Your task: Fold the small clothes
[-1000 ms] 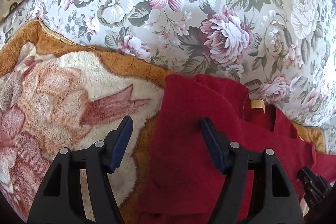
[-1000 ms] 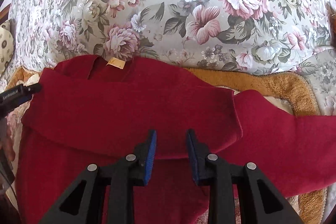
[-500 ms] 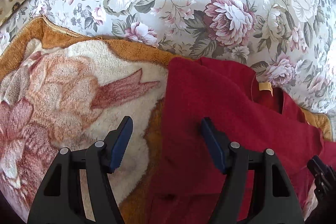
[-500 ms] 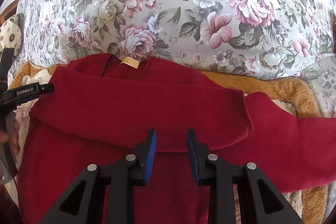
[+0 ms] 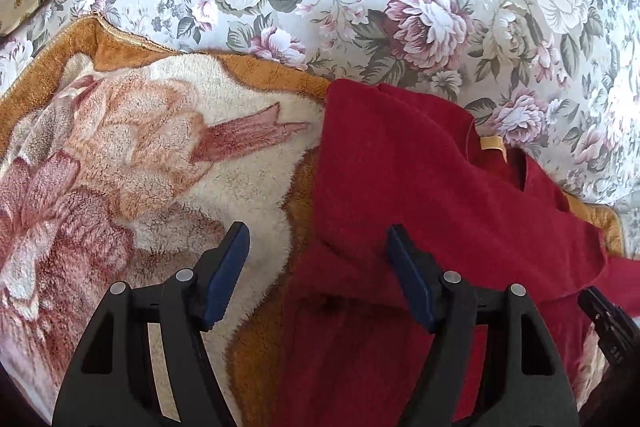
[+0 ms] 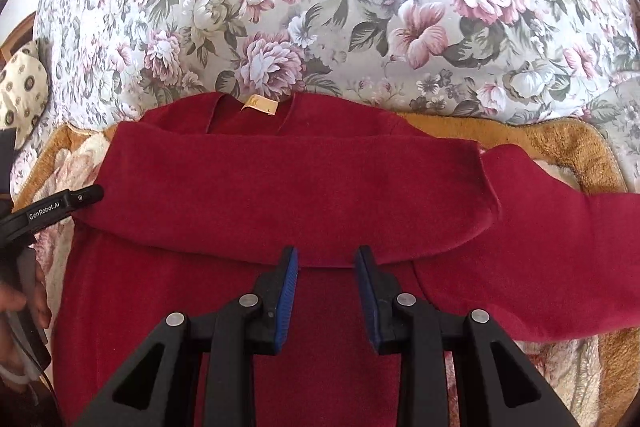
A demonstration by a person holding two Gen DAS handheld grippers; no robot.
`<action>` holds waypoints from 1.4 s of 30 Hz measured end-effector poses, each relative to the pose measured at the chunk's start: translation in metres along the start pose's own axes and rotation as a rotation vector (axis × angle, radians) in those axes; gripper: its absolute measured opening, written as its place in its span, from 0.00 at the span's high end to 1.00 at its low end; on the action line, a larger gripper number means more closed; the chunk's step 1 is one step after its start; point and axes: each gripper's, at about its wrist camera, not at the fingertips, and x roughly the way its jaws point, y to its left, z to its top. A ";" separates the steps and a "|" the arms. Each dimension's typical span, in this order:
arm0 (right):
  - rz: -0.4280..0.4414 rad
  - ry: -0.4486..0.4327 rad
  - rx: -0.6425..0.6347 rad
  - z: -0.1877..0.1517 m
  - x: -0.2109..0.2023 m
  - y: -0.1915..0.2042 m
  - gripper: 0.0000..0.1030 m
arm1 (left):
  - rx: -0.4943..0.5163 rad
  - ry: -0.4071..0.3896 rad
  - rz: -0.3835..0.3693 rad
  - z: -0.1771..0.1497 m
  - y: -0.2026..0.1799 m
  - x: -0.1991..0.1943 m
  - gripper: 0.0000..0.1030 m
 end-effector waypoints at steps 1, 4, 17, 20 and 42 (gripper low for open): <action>-0.015 -0.008 0.008 -0.003 -0.005 -0.005 0.73 | 0.006 -0.004 -0.010 -0.003 -0.005 -0.006 0.31; -0.047 -0.022 0.036 -0.016 -0.023 -0.026 0.72 | 0.032 -0.002 -0.053 -0.011 -0.028 -0.020 0.31; -0.265 -0.168 0.383 -0.075 -0.121 -0.194 0.63 | 0.193 0.106 -0.163 -0.047 -0.137 -0.002 0.31; -0.320 -0.219 0.463 -0.082 -0.141 -0.229 0.63 | 0.209 0.122 -0.157 -0.048 -0.146 0.005 0.31; -0.128 -0.468 0.302 -0.014 -0.169 -0.185 0.94 | 0.073 0.033 -0.155 -0.016 -0.092 -0.026 0.31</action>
